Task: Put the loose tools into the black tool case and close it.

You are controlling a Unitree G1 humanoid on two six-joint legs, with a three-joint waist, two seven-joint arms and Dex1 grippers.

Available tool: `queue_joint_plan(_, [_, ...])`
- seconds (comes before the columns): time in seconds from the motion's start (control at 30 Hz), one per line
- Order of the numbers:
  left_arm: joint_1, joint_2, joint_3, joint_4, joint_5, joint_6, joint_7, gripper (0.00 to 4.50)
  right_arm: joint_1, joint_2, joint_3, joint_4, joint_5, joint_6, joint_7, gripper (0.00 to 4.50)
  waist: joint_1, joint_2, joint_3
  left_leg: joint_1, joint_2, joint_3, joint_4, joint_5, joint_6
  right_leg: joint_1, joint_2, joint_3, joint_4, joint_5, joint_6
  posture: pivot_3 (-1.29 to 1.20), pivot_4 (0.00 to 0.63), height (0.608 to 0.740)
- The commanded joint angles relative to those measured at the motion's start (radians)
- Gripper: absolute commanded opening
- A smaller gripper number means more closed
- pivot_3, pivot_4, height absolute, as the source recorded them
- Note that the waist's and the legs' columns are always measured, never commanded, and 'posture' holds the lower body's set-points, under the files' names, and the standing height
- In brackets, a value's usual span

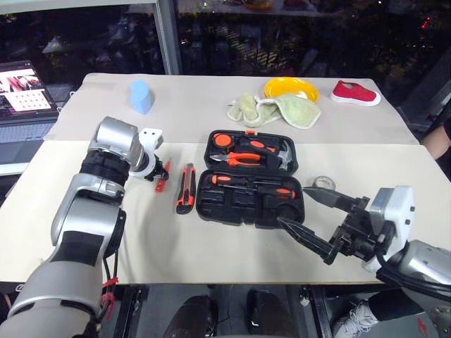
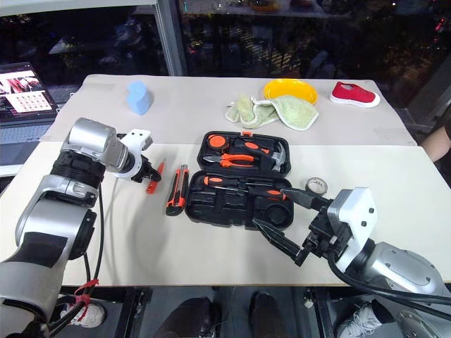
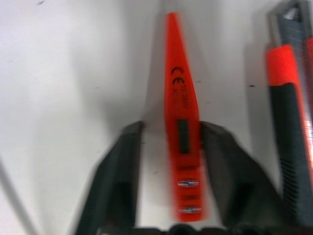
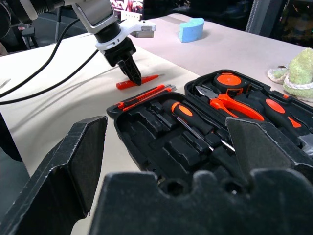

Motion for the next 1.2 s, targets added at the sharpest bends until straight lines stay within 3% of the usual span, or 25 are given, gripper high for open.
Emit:
queue_joint_plan(0.03, [-0.017, -0.003, 0.037, 0.070, 0.016, -0.022, 0.004, 0.41, -0.001, -0.015, -0.025, -0.026, 0.029, -0.031, -0.004, 4.50, 0.000, 0.000, 0.000, 0.000, 0.000, 0.000, 0.000, 0.000, 0.001, 0.000, 0.000, 0.000, 0.000, 0.000, 0.000, 0.00, 0.150, 0.740])
queue_joint_plan(0.17, [-0.026, 0.031, 0.004, 0.080, 0.060, -0.198, -0.076, 0.41, 0.012, -0.025, -0.040, -0.022, 0.036, -0.030, 0.000, 4.50, 0.001, 0.000, 0.000, 0.000, 0.000, 0.000, 0.000, 0.000, 0.001, 0.000, 0.000, 0.000, 0.000, 0.000, 0.000, 0.00, 0.150, 0.740])
queue_joint_plan(0.37, [-0.010, 0.118, -0.141, -0.037, 0.144, -0.788, -0.525, 0.41, 0.040, -0.055, -0.059, -0.010, 0.054, -0.028, 0.023, 4.50, 0.000, -0.001, 0.000, -0.005, 0.000, 0.000, 0.001, 0.000, -0.001, -0.004, -0.002, 0.000, 0.000, 0.001, -0.001, 0.00, 0.150, 0.740])
queue_joint_plan(0.6, [0.044, 0.154, -0.185, -0.241, 0.124, -1.122, -0.943, 0.41, 0.050, -0.088, -0.091, 0.012, 0.098, -0.003, 0.021, 4.50, 0.003, -0.001, 0.000, -0.006, 0.000, 0.001, 0.001, 0.000, 0.009, -0.004, -0.004, -0.002, -0.004, 0.001, 0.000, 0.00, 0.150, 0.740])
queue_joint_plan(0.83, [0.079, 0.090, -0.244, -0.347, 0.178, -1.137, -1.018, 0.41, 0.081, -0.113, -0.091, -0.002, 0.149, 0.008, -0.016, 4.50, 0.004, -0.001, 0.000, -0.007, 0.000, 0.001, 0.004, 0.000, 0.013, -0.003, -0.004, -0.002, -0.003, 0.001, 0.000, 0.00, 0.150, 0.740])
queue_joint_plan(1.2, [0.135, -0.026, -0.328, -0.399, 0.300, -1.041, -0.952, 0.41, 0.095, -0.111, -0.056, -0.033, 0.120, -0.009, -0.077, 4.50, 0.004, -0.001, 0.000, -0.008, 0.000, 0.001, 0.006, 0.000, 0.017, -0.003, -0.003, -0.001, -0.003, 0.001, 0.001, 0.00, 0.150, 0.740])
